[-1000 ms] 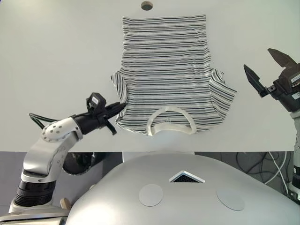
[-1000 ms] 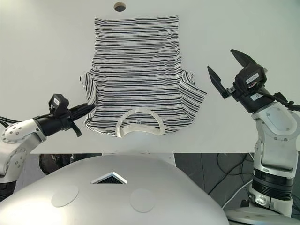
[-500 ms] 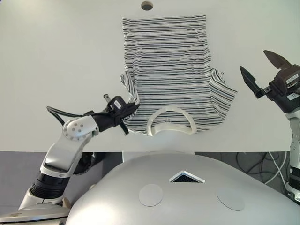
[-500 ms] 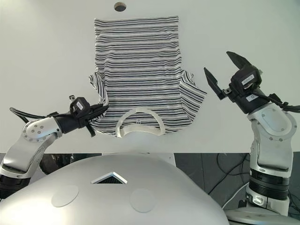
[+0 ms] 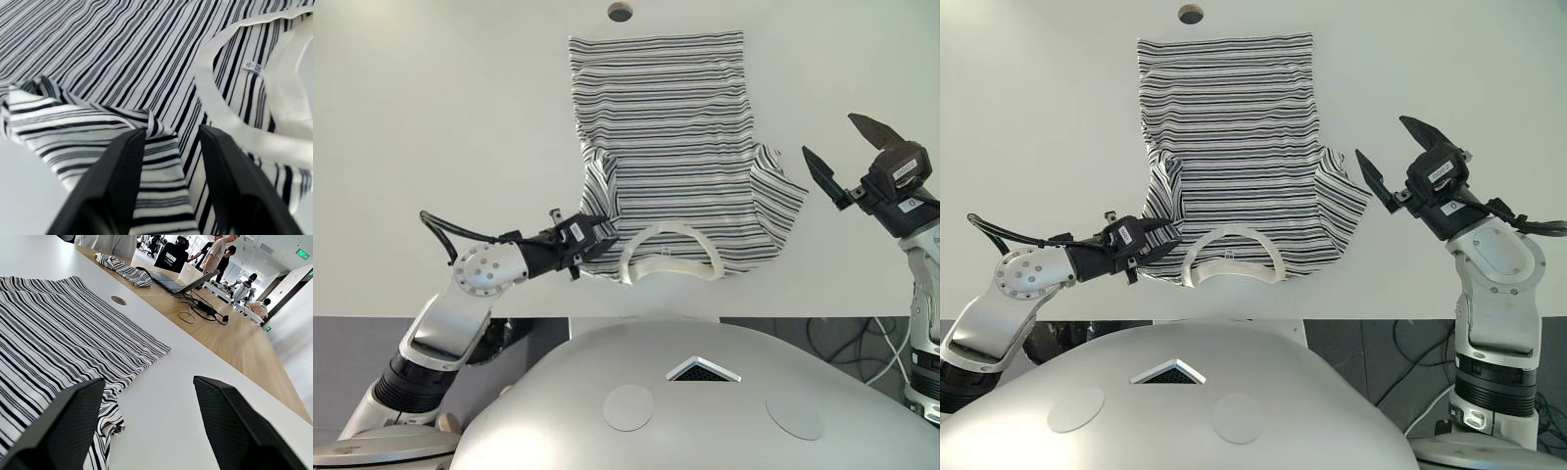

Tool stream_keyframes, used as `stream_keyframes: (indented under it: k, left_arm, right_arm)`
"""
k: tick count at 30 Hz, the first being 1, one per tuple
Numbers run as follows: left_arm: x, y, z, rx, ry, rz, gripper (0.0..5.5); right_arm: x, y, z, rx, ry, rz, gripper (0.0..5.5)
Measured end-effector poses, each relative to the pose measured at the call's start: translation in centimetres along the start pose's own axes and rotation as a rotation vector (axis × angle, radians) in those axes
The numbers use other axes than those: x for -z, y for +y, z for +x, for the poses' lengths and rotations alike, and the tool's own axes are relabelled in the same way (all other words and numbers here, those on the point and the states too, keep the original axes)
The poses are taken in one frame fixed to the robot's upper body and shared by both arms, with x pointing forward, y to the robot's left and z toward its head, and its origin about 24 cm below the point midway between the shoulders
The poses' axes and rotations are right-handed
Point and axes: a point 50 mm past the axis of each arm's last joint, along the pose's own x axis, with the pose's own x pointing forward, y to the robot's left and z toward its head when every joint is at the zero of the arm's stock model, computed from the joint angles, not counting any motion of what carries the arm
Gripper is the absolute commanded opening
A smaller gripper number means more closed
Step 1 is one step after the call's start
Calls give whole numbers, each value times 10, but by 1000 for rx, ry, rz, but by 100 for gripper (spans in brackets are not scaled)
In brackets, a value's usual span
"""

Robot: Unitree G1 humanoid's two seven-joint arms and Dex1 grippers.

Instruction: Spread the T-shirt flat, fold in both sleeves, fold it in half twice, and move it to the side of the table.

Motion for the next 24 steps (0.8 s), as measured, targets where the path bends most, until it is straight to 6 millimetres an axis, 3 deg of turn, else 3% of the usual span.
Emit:
stream_keyframes:
  k: [4,8,11,14,18,24]
  left_arm:
    - [-23,-10,-1,87,-141,-2,200]
    - [-46,-17,-12,171,-326,-70,200]
    - [-65,4,-26,27,-485,-60,200]
    - [-78,27,-42,-147,-603,-53,200]
    - [-73,49,-60,-384,-665,-89,200]
    - [-71,59,-73,-539,-721,-112,200]
  right_arm:
    - [5,0,-1,0,17,13,340]
    - [30,-7,-12,-14,119,110,340]
    - [60,-11,-31,-43,265,283,340]
    - [74,-10,-40,-70,385,423,340]
    - [77,-5,-40,-181,489,474,340]
    - [72,-6,-21,-227,486,572,340]
